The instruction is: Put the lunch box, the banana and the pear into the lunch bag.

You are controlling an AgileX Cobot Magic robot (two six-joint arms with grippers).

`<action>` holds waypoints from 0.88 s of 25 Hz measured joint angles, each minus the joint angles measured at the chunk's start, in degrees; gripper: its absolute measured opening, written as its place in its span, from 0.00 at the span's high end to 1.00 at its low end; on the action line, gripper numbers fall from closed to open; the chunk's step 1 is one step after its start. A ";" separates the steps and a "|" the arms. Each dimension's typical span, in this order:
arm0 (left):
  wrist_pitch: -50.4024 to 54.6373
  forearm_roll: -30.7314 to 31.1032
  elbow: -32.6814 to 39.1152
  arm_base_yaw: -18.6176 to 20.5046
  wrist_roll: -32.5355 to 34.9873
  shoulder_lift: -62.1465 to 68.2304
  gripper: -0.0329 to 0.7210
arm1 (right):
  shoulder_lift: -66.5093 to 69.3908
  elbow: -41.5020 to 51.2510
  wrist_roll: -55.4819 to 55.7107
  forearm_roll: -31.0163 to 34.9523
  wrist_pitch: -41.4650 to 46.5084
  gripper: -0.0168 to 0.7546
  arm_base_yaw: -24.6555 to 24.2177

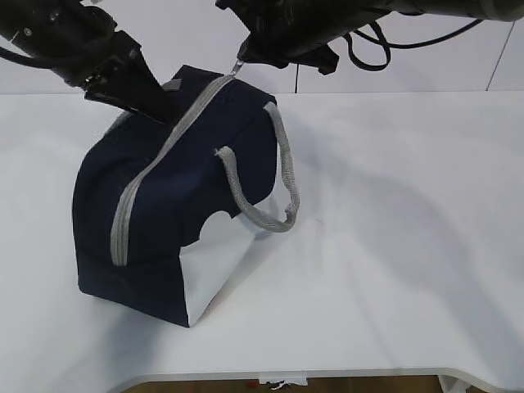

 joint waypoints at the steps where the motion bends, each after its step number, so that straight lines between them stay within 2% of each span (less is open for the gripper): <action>1: 0.28 0.10 0.00 0.00 0.86 0.00 0.88 | 0.00 0.00 0.00 0.00 0.00 0.98 0.00; 4: 2.17 0.10 0.00 0.00 2.58 0.00 0.96 | 0.00 0.00 0.00 0.00 0.00 0.98 0.00; 22: 3.87 3.05 0.00 0.00 3.96 -7.71 0.96 | 2.82 -0.03 -0.09 -0.21 0.26 0.98 0.00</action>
